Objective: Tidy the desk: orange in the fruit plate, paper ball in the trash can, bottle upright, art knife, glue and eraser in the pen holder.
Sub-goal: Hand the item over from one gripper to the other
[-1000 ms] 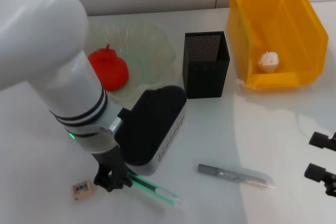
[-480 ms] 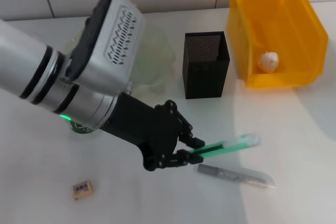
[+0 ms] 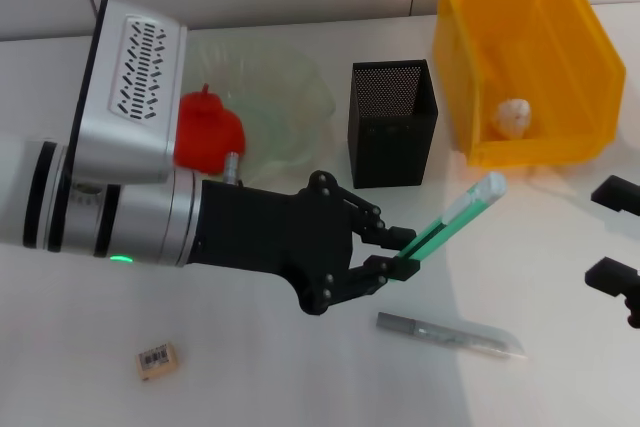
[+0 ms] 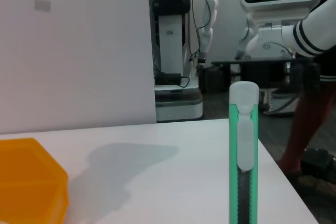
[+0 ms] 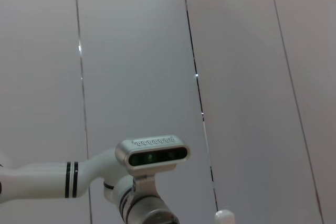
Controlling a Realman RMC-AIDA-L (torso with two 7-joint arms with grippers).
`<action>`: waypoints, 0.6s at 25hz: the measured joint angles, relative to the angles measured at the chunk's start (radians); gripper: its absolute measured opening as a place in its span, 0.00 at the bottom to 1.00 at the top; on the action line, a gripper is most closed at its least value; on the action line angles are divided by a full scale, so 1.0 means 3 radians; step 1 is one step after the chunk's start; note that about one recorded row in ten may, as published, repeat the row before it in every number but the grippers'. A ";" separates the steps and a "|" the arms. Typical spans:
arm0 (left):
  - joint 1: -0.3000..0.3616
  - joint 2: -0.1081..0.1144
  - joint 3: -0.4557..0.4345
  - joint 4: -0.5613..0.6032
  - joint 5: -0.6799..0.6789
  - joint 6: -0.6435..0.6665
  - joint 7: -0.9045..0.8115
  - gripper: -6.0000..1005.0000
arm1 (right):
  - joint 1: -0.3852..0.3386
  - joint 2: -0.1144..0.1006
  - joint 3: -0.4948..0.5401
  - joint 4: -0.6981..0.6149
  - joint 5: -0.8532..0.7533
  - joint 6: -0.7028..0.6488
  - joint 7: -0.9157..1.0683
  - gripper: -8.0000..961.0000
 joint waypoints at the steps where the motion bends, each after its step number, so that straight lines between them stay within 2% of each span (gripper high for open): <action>1: 0.0012 0.0000 0.0004 -0.0009 -0.0004 -0.0001 0.0007 0.19 | 0.0000 0.0000 0.0000 0.0000 0.0000 0.0000 0.0000 0.65; 8: 0.0054 0.0000 0.0147 -0.0040 -0.0016 -0.0042 0.0040 0.20 | 0.0296 0.0001 -0.0090 0.0143 -0.0130 0.0090 0.0030 0.64; 15: 0.0037 0.0000 0.0219 -0.0040 -0.0018 -0.0076 0.0048 0.20 | 0.0432 0.0007 -0.0342 0.0247 -0.0142 0.0274 0.0035 0.64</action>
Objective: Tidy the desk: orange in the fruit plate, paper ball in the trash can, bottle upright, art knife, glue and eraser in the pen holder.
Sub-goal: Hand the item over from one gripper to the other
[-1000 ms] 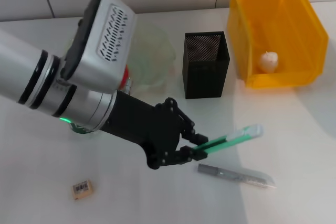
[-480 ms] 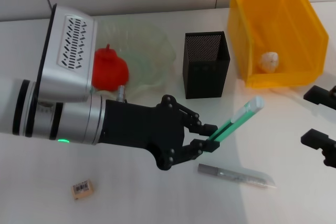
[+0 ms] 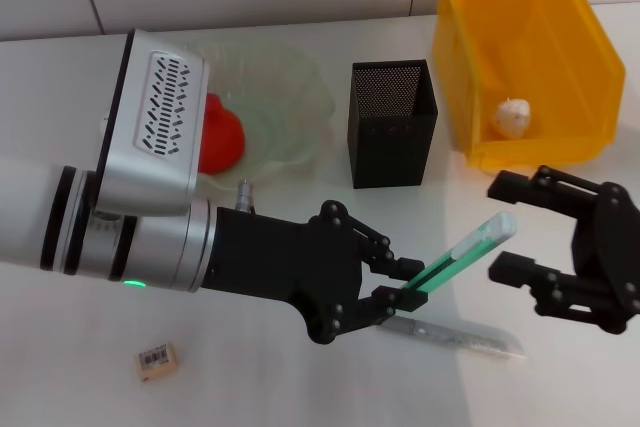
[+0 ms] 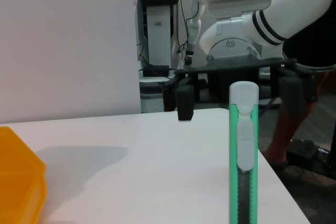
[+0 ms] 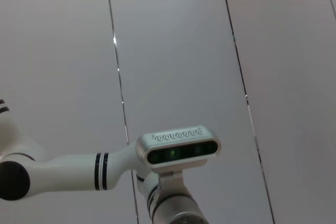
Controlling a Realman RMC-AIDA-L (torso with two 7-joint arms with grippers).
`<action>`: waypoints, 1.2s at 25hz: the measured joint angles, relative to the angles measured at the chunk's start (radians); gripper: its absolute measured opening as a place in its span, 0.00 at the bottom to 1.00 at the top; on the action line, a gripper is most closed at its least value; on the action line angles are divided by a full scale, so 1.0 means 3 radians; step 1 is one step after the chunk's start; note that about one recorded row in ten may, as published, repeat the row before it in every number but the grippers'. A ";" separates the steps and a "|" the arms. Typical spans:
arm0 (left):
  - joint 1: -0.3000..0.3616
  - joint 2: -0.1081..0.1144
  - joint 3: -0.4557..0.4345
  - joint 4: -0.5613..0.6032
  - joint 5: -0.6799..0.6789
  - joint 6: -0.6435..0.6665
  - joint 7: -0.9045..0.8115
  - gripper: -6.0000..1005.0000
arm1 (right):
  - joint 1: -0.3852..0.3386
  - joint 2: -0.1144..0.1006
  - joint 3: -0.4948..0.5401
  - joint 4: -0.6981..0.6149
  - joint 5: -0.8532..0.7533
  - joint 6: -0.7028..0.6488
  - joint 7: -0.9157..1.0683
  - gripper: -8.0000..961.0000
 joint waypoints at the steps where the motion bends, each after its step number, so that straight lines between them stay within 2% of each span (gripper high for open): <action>1: 0.0000 0.0000 0.0002 0.0000 0.0000 0.0000 0.0000 0.21 | 0.0020 0.0002 -0.0043 0.0009 0.0000 0.0039 0.0006 0.64; 15: -0.0003 0.0005 0.0006 0.0019 -0.0005 0.0000 -0.0005 0.22 | 0.0139 -0.0006 -0.0331 0.0029 -0.0025 0.0200 0.0174 0.64; 26: -0.0020 0.0003 0.0006 0.0000 -0.0013 0.0049 -0.0006 0.22 | 0.0166 0.0006 -0.0349 0.0028 -0.0028 0.0206 0.0127 0.39; 30: -0.0015 0.0000 0.0006 -0.0022 -0.0017 0.0025 -0.0005 0.23 | 0.0166 0.0005 -0.0331 0.0039 -0.0013 0.0173 0.0051 0.25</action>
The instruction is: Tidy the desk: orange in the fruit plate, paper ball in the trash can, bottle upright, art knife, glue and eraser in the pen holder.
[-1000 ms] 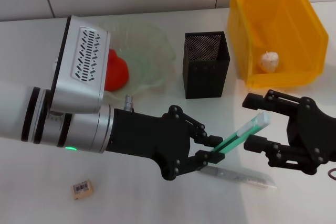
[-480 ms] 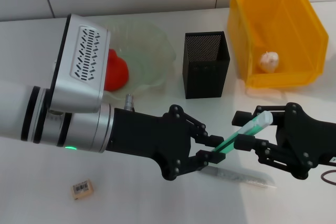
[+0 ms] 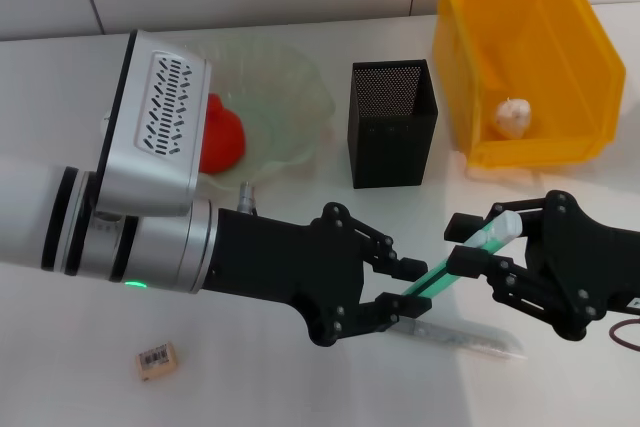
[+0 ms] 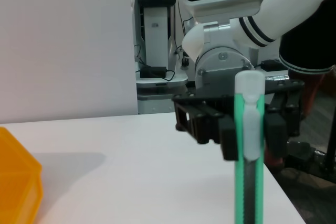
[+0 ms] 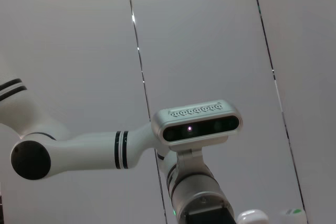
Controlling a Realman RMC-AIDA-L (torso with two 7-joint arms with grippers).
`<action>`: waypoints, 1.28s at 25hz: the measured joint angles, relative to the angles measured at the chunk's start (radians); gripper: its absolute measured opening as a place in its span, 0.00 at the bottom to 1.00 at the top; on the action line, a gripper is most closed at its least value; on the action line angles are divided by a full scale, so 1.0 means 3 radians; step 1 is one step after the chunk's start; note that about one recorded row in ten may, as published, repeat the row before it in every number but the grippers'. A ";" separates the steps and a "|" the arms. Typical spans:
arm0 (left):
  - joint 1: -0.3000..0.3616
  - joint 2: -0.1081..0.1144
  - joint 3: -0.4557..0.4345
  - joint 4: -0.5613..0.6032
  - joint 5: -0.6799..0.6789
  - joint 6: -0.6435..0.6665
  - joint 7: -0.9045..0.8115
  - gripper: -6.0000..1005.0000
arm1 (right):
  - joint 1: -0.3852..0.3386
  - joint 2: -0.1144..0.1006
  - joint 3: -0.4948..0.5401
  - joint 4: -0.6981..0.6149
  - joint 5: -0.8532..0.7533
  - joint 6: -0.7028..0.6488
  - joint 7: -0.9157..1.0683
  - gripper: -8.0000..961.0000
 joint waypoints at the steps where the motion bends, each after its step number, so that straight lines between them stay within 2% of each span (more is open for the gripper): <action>1: -0.0001 0.0000 -0.0010 -0.0013 -0.0001 -0.0010 0.0000 0.23 | -0.0001 0.0000 0.0007 0.0001 0.0001 -0.0013 -0.0005 0.22; 5: 0.0014 0.0000 -0.0038 -0.0027 -0.0051 -0.0028 0.0004 0.23 | -0.0031 -0.0003 0.0092 -0.0005 0.0019 -0.0107 -0.0005 0.22; 10: 0.0039 0.0007 -0.0097 -0.0081 -0.0173 -0.0013 0.0049 0.44 | -0.0138 -0.0017 0.0485 -0.0054 0.0095 -0.0177 -0.0007 0.21; 12: 0.0052 0.0010 -0.0115 -0.0111 -0.0234 0.0017 0.0092 0.50 | -0.0175 -0.0023 0.0654 -0.0077 0.0180 -0.0165 -0.0041 0.21; 13: 0.0076 0.0013 -0.0133 -0.0161 -0.0335 0.0069 0.0186 0.53 | -0.0193 -0.0025 0.0845 -0.0086 0.0304 -0.0142 -0.0154 0.21; 14: 0.0076 0.0013 -0.0133 -0.0161 -0.0335 0.0069 0.0186 0.56 | -0.0193 -0.0025 0.0845 -0.0086 0.0304 -0.0142 -0.0154 0.20; 15: 0.0108 0.0014 -0.0145 -0.0220 -0.0443 0.0126 0.0301 0.58 | -0.0186 -0.0024 0.0915 -0.0086 0.0374 -0.0130 -0.0216 0.20; 16: 0.0193 0.0013 -0.0150 -0.0400 -0.0644 0.0209 0.0646 0.61 | -0.0177 -0.0022 0.0959 -0.0085 0.0449 -0.0113 -0.0260 0.20; 18: 0.0221 0.0011 -0.0148 -0.0457 -0.0693 0.0220 0.0741 0.67 | -0.0095 -0.0011 0.1002 -0.0083 0.0695 0.0035 -0.0312 0.20; 20: 0.0305 0.0009 -0.0141 -0.0675 -0.0855 0.0307 0.1108 0.72 | -0.0060 -0.0008 0.1002 -0.0074 0.0755 0.0102 -0.0327 0.20; 24: 0.0379 0.0014 -0.0163 -0.0899 -0.1008 0.0478 0.1434 0.81 | 0.0124 0.0003 0.0984 0.0067 0.0885 0.0448 -0.0628 0.20; 25: 0.0379 0.0014 -0.0163 -0.0899 -0.1008 0.0478 0.1434 0.80 | 0.0182 0.0004 0.0977 0.0112 0.0893 0.0543 -0.0697 0.20; 27: 0.0429 0.0021 -0.0178 -0.1221 -0.1250 0.0677 0.1779 0.80 | 0.0293 0.0005 0.0972 0.0193 0.0894 0.0748 -0.0768 0.20; 28: 0.0429 0.0021 -0.0178 -0.1221 -0.1250 0.0677 0.1779 0.80 | 0.0393 0.0005 0.0939 0.0272 0.0890 0.0952 -0.0826 0.20; 29: 0.0429 0.0021 -0.0178 -0.1221 -0.1250 0.0677 0.1779 0.80 | 0.0393 0.0005 0.0939 0.0272 0.0890 0.0952 -0.0826 0.20; 32: 0.0408 0.0026 -0.0253 -0.1465 -0.1338 0.0751 0.1830 0.80 | 0.0516 0.0005 0.0788 0.0370 0.0879 0.1265 -0.0871 0.20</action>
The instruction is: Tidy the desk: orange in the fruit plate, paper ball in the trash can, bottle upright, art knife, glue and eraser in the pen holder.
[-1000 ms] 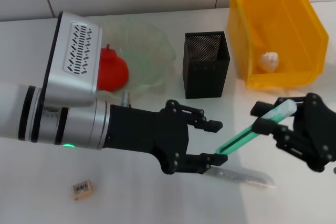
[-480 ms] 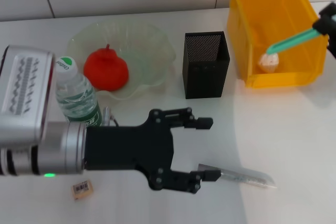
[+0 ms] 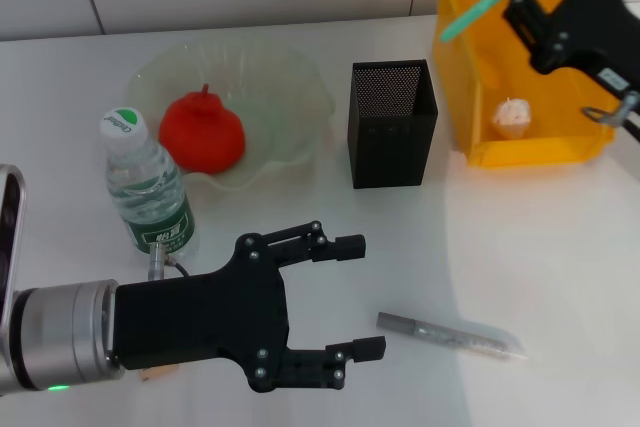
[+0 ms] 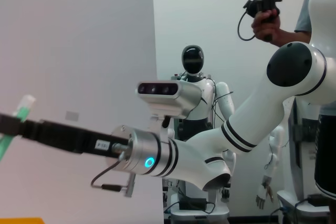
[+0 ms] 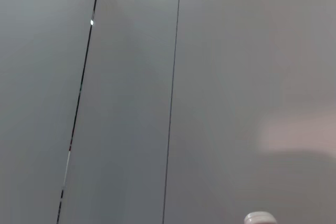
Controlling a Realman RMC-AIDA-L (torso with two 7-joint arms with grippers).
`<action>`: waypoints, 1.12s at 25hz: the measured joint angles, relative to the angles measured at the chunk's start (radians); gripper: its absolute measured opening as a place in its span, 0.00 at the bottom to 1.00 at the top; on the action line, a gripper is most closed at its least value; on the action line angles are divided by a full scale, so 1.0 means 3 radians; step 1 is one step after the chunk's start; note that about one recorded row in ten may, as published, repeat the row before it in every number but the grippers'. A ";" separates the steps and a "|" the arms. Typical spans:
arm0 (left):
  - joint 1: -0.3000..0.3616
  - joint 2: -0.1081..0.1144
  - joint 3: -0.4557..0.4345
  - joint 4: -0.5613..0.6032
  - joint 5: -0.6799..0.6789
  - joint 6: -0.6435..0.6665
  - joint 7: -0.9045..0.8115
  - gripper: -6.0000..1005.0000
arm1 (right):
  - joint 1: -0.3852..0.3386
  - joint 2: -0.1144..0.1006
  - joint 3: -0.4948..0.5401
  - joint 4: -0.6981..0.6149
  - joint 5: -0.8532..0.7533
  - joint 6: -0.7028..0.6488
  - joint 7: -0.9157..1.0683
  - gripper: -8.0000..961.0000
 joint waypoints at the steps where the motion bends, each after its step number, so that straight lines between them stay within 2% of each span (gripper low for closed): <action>1: -0.0001 0.0000 -0.0005 -0.0008 0.0000 0.0001 0.0000 0.80 | 0.0061 0.0000 -0.0139 0.0045 0.0000 0.0169 -0.0001 0.20; 11: -0.0020 -0.0006 -0.0008 -0.0051 -0.0004 -0.0006 -0.0006 0.79 | 0.0252 0.0021 -0.0652 0.0223 0.0011 0.0855 -0.0003 0.20; 24: -0.0046 -0.0006 -0.0008 -0.0127 -0.0007 0.0002 0.0008 0.79 | 0.0318 0.0020 -0.0744 0.0394 -0.0011 0.1352 -0.0050 0.21; 28: -0.0046 -0.0006 -0.0007 -0.0128 -0.0007 0.0012 0.0009 0.78 | 0.0330 0.0024 -0.0803 0.0411 -0.0009 0.1381 -0.0050 0.21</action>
